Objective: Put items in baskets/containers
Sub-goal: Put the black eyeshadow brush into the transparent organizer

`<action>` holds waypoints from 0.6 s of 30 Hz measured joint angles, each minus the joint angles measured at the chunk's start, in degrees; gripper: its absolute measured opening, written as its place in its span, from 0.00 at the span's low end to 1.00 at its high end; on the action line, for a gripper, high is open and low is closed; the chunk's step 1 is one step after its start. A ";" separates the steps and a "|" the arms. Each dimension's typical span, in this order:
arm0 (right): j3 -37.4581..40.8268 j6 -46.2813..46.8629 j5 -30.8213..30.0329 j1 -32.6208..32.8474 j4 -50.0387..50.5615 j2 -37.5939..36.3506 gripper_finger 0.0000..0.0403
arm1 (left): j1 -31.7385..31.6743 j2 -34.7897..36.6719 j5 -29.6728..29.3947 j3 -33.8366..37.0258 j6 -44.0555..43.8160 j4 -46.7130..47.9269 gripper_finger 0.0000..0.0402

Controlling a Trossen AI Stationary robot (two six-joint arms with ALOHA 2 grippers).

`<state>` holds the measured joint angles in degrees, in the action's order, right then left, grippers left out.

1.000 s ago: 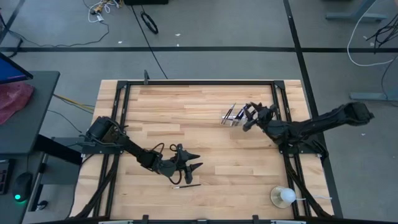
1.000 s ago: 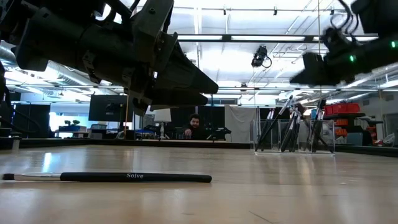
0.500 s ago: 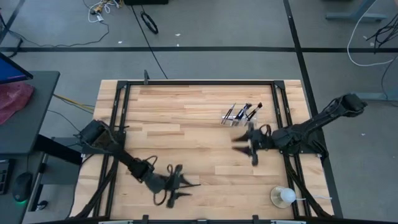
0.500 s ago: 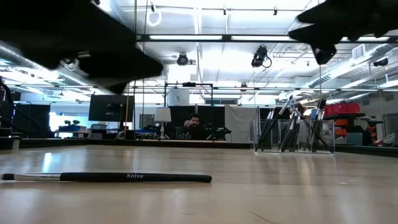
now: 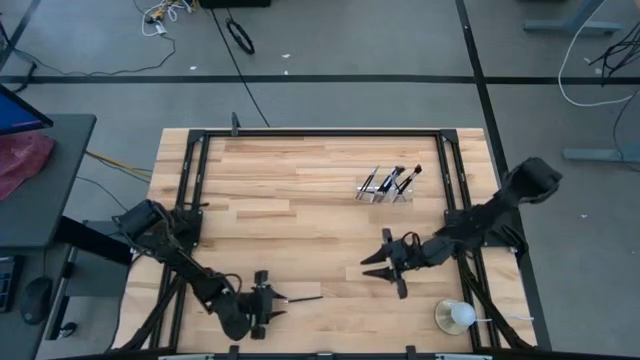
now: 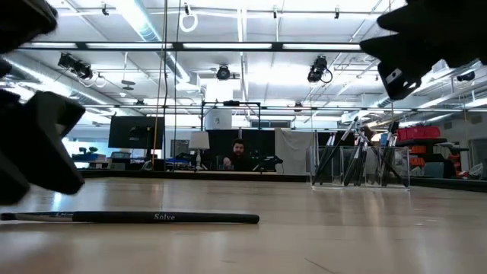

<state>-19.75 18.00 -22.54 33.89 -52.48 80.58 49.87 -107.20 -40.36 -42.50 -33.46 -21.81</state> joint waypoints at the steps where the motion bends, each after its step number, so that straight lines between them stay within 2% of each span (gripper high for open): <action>1: -0.02 0.00 -0.01 0.00 -1.54 1.51 0.32 | -0.13 -0.02 -0.01 -0.02 -1.60 1.72 0.45; 8: -4.13 -0.71 0.06 -0.02 -2.81 9.80 0.32 | -2.02 -0.07 0.55 -0.09 -8.19 8.53 0.40; 13: -6.54 -2.32 0.07 -0.02 -2.76 13.38 0.32 | -4.06 -1.08 4.04 -0.20 -8.27 8.42 0.26; 18: -6.93 -1.89 -0.51 -0.04 -2.90 14.40 0.32 | -5.55 -1.22 5.05 -0.20 -8.32 8.01 0.07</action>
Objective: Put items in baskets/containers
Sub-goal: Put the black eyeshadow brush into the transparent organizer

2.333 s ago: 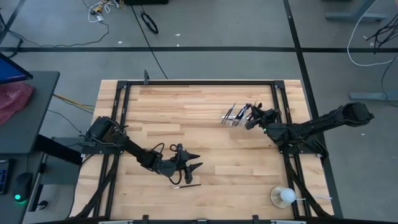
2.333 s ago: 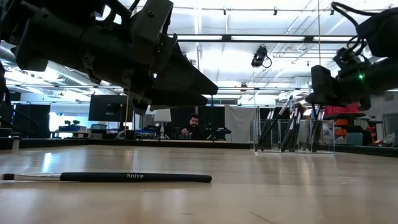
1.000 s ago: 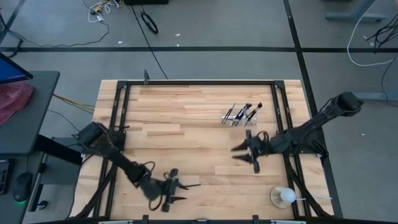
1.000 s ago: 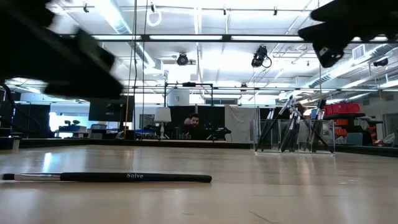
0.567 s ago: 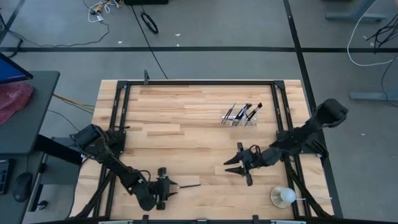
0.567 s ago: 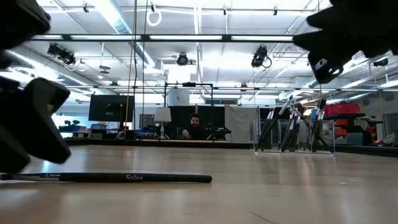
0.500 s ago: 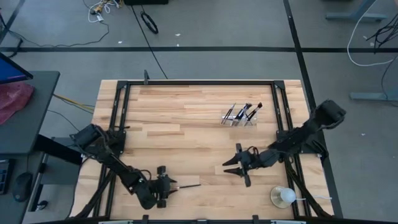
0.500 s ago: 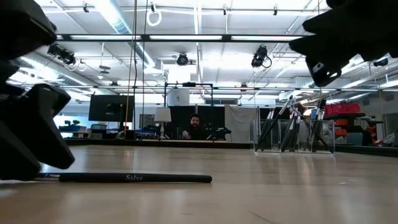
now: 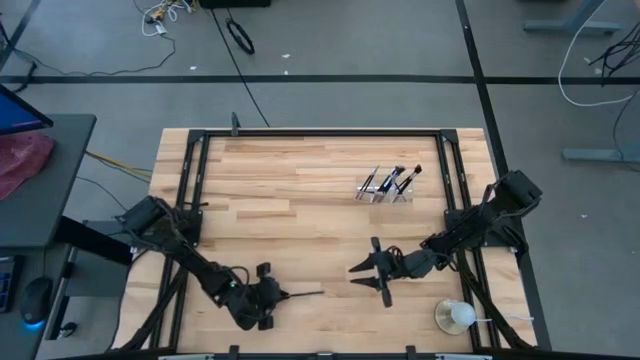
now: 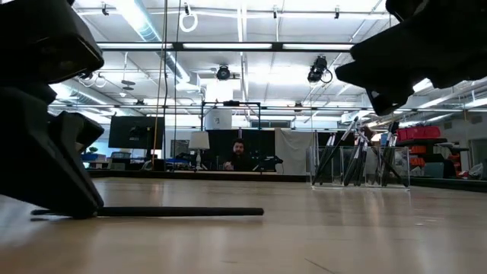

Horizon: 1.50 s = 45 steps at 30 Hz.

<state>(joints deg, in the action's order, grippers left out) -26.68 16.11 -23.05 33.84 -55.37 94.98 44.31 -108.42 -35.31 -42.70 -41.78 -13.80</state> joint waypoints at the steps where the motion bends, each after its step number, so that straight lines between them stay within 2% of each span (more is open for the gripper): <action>1: 0.00 0.65 -1.09 -0.02 0.04 0.04 0.32 | -0.40 0.00 0.06 0.02 0.20 -0.31 0.04; 6: 0.00 2.35 -5.42 -0.44 3.00 0.04 0.38 | -4.04 -0.27 1.54 0.12 1.73 -4.64 0.05; 10: -0.45 3.50 -4.19 -1.59 8.02 0.16 0.48 | -7.86 -0.63 3.21 0.26 6.86 -10.13 0.04; 14: -4.25 2.62 -1.15 -2.44 16.17 2.00 0.57 | -11.90 -0.67 2.83 0.33 9.27 -13.80 0.03; 17: -7.86 -1.34 -0.07 -2.85 22.04 4.55 0.59 | -14.43 -0.66 6.79 0.35 9.33 -14.52 0.03; 19: -10.22 -5.04 -1.40 -3.13 25.01 6.25 0.59 | -16.04 -0.66 8.91 0.33 9.35 -15.99 0.03; 21: -12.26 -8.48 -3.02 -3.65 27.66 7.75 0.58 | -17.22 -0.66 10.19 0.31 9.35 -16.42 0.02; 24: -15.11 -9.99 -2.06 -5.41 30.42 8.72 0.57 | -18.36 -0.61 11.83 0.30 9.34 -17.23 0.01; 30: -17.71 -10.94 8.63 -10.63 30.10 11.96 0.52 | -18.71 0.28 12.36 0.28 9.73 -18.08 0.03; 37: -21.15 -12.81 14.05 -12.55 25.52 19.98 0.45 | -16.82 5.03 11.03 0.26 9.92 -17.07 0.01; 41: -22.38 -13.60 14.41 -12.92 23.89 23.47 0.36 | -14.56 5.53 8.23 0.22 9.94 -15.59 0.03; 45: -21.93 -12.84 15.04 -13.67 25.64 24.01 0.18 | -12.61 5.53 5.07 0.22 9.51 -14.56 0.04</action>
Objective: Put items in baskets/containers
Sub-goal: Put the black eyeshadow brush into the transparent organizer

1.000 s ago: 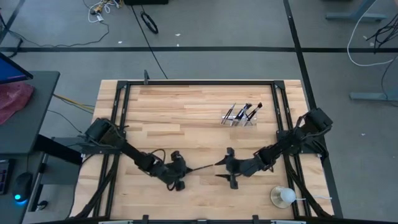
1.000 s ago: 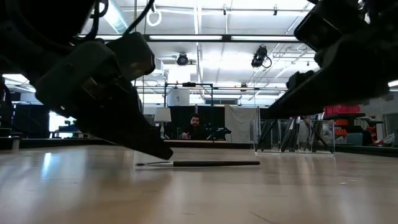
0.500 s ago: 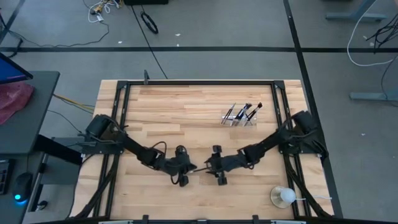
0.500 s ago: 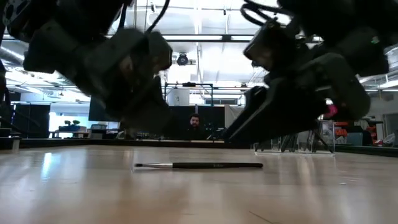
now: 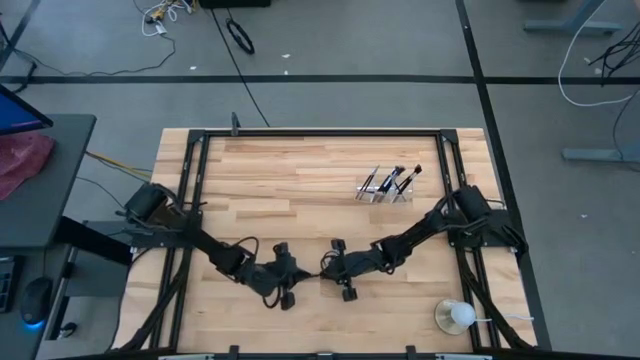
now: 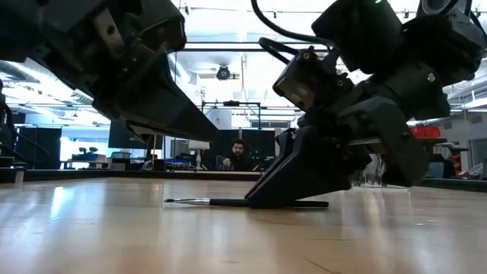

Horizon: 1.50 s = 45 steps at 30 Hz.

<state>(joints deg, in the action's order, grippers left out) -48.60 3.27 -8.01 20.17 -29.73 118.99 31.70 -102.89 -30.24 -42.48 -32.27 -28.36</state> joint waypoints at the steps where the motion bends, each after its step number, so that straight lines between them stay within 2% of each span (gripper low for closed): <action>1: 0.19 0.34 0.00 -0.24 0.33 -0.04 0.12 | 0.44 -0.04 -0.95 0.02 -0.02 0.07 0.04; 2: 0.57 0.59 0.00 -0.40 0.14 -0.12 0.07 | 0.80 -0.07 -1.70 0.02 0.00 -0.07 0.03; 4: 1.33 0.83 -0.50 -0.45 -1.08 -0.21 0.03 | 1.24 -0.07 -2.17 0.02 -0.02 -0.26 0.03; 7: 2.16 4.44 -2.66 -0.08 -1.65 -0.66 0.05 | 1.23 -0.07 -1.80 0.02 -0.75 -0.54 0.02; 10: 4.19 7.39 -4.60 0.82 0.05 -3.20 0.03 | 0.61 -0.07 -2.47 0.02 -0.77 -1.81 0.05; 13: 8.00 9.76 -8.71 2.81 -2.34 -6.56 0.02 | 0.17 -0.07 -2.57 0.02 2.32 -2.52 0.14; 17: 15.20 14.73 -15.00 5.42 -6.11 -11.86 0.02 | -0.09 -0.07 -2.57 0.02 6.02 -3.47 0.32; 19: 18.96 16.65 -17.85 6.96 -11.24 -14.55 0.02 | -0.18 -0.07 -2.55 0.02 7.14 -4.78 0.41; 22: 23.47 16.89 -20.04 9.37 -24.53 -17.39 0.02 | -0.42 -0.08 -2.76 0.02 7.40 -5.79 0.53; 26: 25.39 9.64 -20.40 11.98 -43.66 -18.19 0.02 | -0.42 -1.61 -4.67 0.02 12.42 -14.43 0.61; 30: 23.77 1.58 -20.30 13.08 -52.00 -18.19 0.02 | -0.42 -4.58 -4.51 -0.03 23.85 -33.00 0.60; 34: 21.12 -0.84 -19.52 13.08 -51.10 -18.19 0.02 | -0.42 -6.88 -4.30 -0.36 32.77 -47.30 0.55; 40: 18.69 -2.27 -18.93 13.08 -47.96 -18.24 0.02 | -0.97 -7.02 -4.01 -2.81 35.91 -49.14 0.43; 45: 18.67 -2.43 -18.88 13.08 -47.15 -18.26 0.02 | -1.40 -7.02 -2.96 -3.95 36.00 -48.33 0.28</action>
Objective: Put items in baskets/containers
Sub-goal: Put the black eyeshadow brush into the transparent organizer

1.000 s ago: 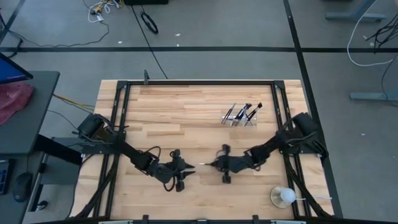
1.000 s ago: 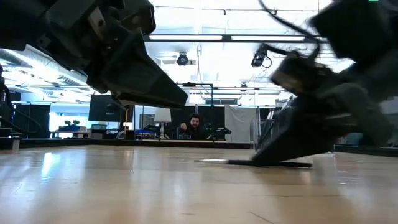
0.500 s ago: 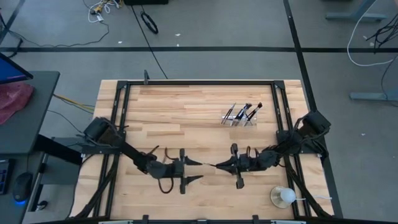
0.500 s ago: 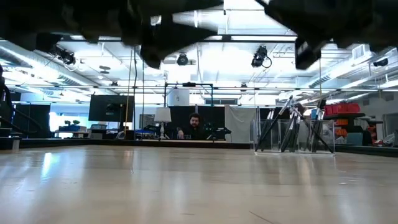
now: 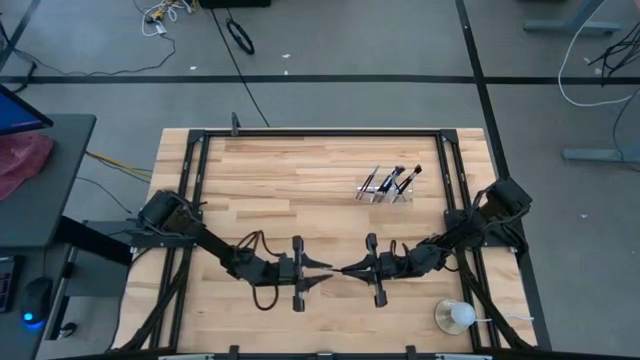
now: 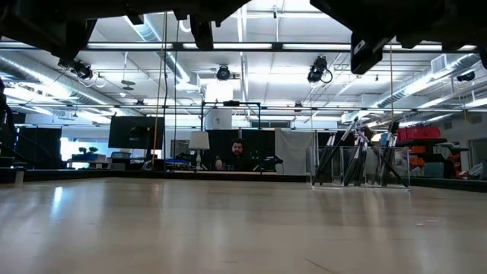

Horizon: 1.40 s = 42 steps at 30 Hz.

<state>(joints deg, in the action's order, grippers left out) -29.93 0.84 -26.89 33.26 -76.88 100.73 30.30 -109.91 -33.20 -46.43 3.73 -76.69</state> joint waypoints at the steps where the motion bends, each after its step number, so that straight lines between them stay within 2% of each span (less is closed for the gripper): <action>1: 0.00 0.01 0.04 0.00 0.33 0.00 0.02 | 0.00 0.00 0.01 -0.11 0.00 -0.19 0.25; 8: -0.01 0.19 0.18 0.00 1.30 -0.03 0.03 | -0.15 0.00 0.08 -0.13 0.00 -0.07 0.05; 12: -0.07 1.96 0.31 0.00 4.18 -0.20 0.03 | -0.15 0.00 0.07 -0.11 -0.75 1.36 0.04; 16: -0.19 5.89 0.15 -0.09 12.04 -0.46 0.04 | -0.15 -0.04 -1.09 -0.09 -5.51 7.32 0.04; 19: -0.21 11.11 0.00 -0.83 22.26 -2.14 0.09 | -0.78 -0.04 -1.90 -0.09 -12.54 14.29 0.04; 24: -2.23 16.93 1.45 -2.24 39.30 -4.43 0.27 | -2.96 0.00 -0.50 -0.11 -23.78 25.04 0.04; 28: -6.99 16.71 2.33 -3.22 48.82 -4.01 0.40 | -4.98 0.00 3.58 -0.11 -26.72 26.74 0.04; 31: -11.14 15.38 2.48 -3.96 53.74 -3.49 0.43 | -5.97 0.00 4.89 -0.11 -26.87 26.64 0.04; 36: -14.50 11.99 2.28 -4.48 55.65 -2.62 0.35 | -6.88 0.00 6.56 -0.11 -27.15 26.69 0.06; 42: -14.31 13.01 1.80 -4.81 55.35 -2.66 0.08 | -6.82 0.00 6.42 -0.11 -26.96 25.88 0.06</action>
<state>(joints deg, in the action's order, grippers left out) -44.24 13.85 -25.09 28.45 -21.53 98.07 23.49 -109.91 -26.79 -46.54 -23.23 -50.81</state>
